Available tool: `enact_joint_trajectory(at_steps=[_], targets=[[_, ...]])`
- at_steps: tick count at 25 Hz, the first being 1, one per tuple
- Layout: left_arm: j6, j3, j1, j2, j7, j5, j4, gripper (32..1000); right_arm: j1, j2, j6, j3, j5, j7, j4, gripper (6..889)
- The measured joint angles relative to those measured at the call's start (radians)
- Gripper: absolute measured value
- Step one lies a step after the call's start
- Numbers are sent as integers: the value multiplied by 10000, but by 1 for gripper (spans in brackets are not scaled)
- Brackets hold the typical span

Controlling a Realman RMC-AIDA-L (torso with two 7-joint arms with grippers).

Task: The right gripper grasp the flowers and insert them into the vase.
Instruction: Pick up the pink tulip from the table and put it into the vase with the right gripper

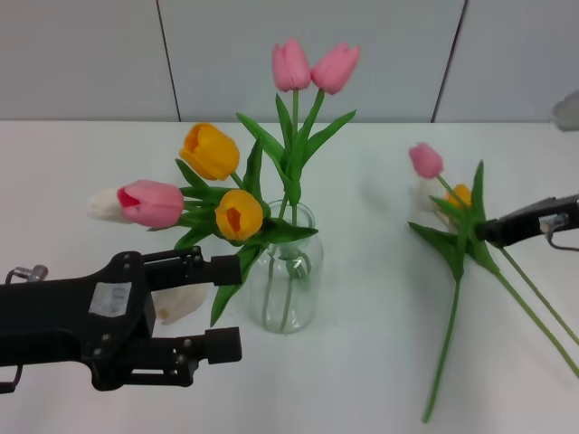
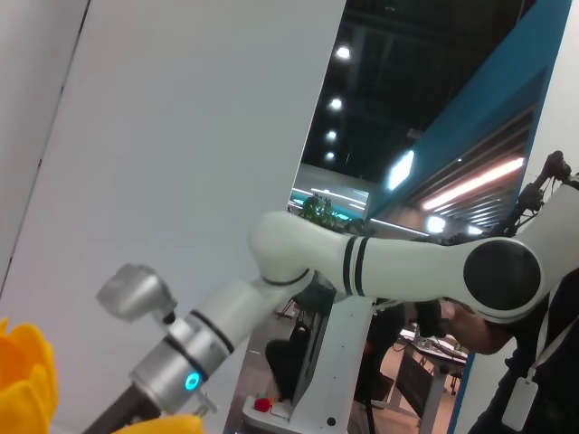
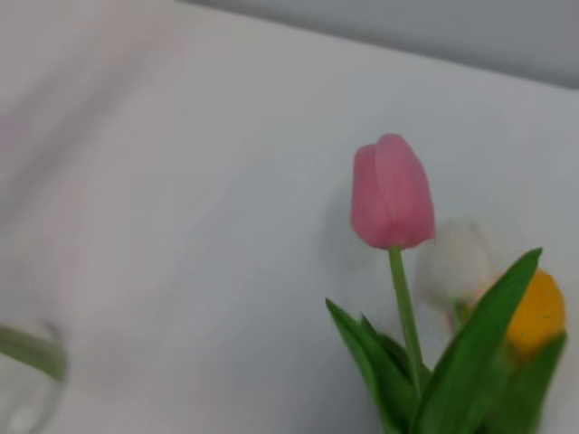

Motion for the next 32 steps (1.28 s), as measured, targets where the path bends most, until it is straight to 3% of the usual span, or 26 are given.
enact_joint_trajectory(at_steps=[8, 14, 20, 25, 32], targets=[[0, 0, 27, 3, 1, -3, 0, 835, -1164, -26, -2005, 6, 3975, -1574, -2215, 63], [-1, -14, 48, 9, 1, -9, 0, 835, -1437, -103, -2642, 44, 6920, -2887, -2377, 61], [-2, -15, 25, 14, 1, 6, 0, 835, -1121, -69, -3031, 37, 8571, -4270, -2253, 61], [-17, -15, 6, 14, 0, 18, 0, 835, -542, -35, -3562, -101, 9878, -5496, -1378, 60], [-16, -15, -61, 12, 0, 17, -1, 835, 428, -34, -3968, -54, 10569, -6245, -4, 59]])
